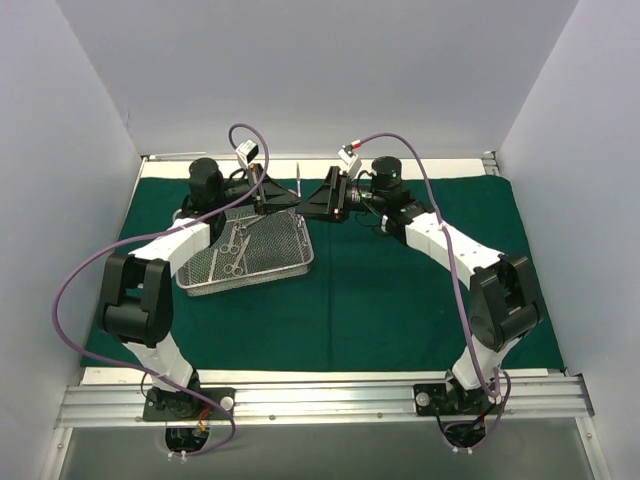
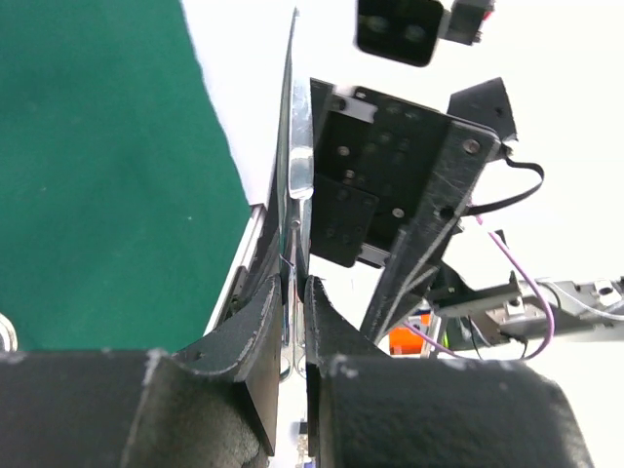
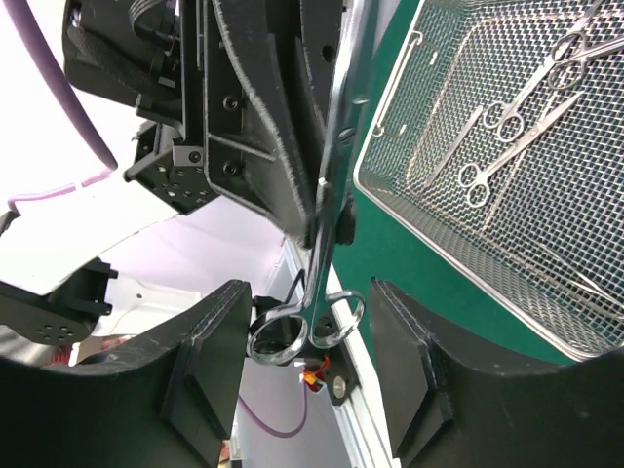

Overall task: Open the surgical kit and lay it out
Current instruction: Place the medical item in the surgical kit.

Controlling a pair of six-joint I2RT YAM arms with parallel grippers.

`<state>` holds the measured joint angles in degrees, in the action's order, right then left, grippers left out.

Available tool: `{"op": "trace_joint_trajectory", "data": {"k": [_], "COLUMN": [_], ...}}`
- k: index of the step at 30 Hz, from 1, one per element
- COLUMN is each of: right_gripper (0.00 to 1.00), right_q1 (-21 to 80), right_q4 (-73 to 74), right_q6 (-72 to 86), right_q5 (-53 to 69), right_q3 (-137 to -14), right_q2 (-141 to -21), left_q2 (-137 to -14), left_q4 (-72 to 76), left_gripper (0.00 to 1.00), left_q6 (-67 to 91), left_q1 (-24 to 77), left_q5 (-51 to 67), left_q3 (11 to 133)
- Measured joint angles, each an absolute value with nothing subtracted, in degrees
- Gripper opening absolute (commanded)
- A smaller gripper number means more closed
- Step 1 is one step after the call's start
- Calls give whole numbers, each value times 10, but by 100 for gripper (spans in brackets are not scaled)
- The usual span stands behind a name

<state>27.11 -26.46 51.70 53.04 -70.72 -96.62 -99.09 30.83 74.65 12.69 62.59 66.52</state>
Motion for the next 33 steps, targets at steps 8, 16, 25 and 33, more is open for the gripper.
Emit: {"op": "trace_joint_trajectory", "data": {"k": [8,16,25,33], "right_gripper": [47,46,51,50], "right_q1": [271,270,219,186], "right_q4": [-307,-328,-328,-328], "right_q6": [545,560,567,571], "right_q5": [546,552,559,575], "right_q3": [-700,-697,-691,-703], "right_q2": [-966,-966,-960,-955], "left_q2": [-991,-992,-992,-992], "left_q4": [390,467,480,477], "left_gripper": [2,2,2,2], "left_q6": [804,861,867,862], "left_q1": [134,145,149,169], "left_q5": [639,645,648,648], "left_q3": [652,637,620,612]}}
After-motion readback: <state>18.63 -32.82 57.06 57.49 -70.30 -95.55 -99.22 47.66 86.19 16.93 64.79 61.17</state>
